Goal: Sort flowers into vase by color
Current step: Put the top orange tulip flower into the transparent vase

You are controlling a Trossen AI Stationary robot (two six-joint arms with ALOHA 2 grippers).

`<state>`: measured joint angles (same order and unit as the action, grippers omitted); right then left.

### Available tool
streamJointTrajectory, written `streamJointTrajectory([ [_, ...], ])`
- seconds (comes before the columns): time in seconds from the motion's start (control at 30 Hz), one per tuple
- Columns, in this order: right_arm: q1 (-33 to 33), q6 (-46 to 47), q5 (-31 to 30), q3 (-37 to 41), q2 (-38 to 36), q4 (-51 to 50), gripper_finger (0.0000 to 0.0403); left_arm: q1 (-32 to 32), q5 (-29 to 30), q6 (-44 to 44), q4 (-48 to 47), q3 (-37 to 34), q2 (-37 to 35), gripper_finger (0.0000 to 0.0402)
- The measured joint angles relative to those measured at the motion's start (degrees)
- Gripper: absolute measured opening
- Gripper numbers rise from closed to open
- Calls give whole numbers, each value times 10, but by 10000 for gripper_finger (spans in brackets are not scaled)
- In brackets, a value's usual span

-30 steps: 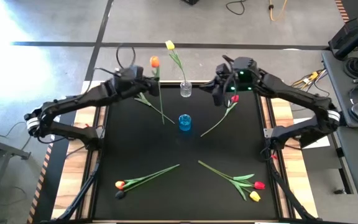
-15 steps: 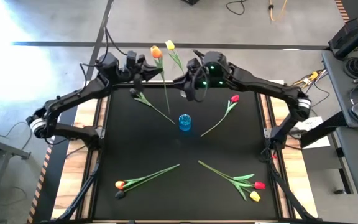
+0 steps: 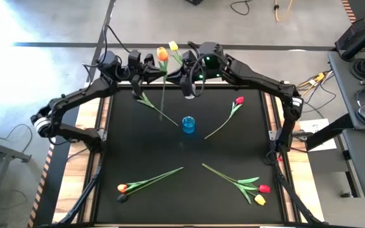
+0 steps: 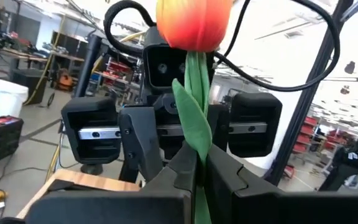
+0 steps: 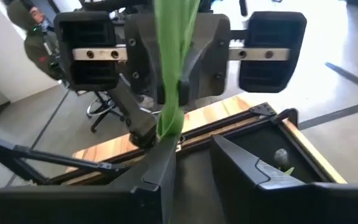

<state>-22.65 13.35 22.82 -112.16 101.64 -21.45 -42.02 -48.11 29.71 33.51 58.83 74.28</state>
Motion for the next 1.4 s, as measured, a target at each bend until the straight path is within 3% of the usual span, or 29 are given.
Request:
streamJointTrajectory([
  [0.17, 2, -5, -16, -29, 8, -44, 78, -4, -7, 0, 2, 3, 3, 0],
  [0.5, 7, -5, -13, -38, -12, -68, 161, -13, -2, 0, 11, 4, 3, 0],
  [0.67, 18, -1, -18, -36, 7, -41, 174, -13, -2, 13, 35, 4, 4, 0],
  [0.87, 24, 3, -44, -36, 24, -19, 139, -13, -3, 18, 36, 4, 4, 0],
  [1.17, 26, -20, -63, -36, 21, -20, 20, -13, -8, 15, 34, 4, 3, 0],
  [1.4, 24, -44, -92, -37, 15, -24, 14, -13, 22, -7, 25, 4, -1, 34],
])
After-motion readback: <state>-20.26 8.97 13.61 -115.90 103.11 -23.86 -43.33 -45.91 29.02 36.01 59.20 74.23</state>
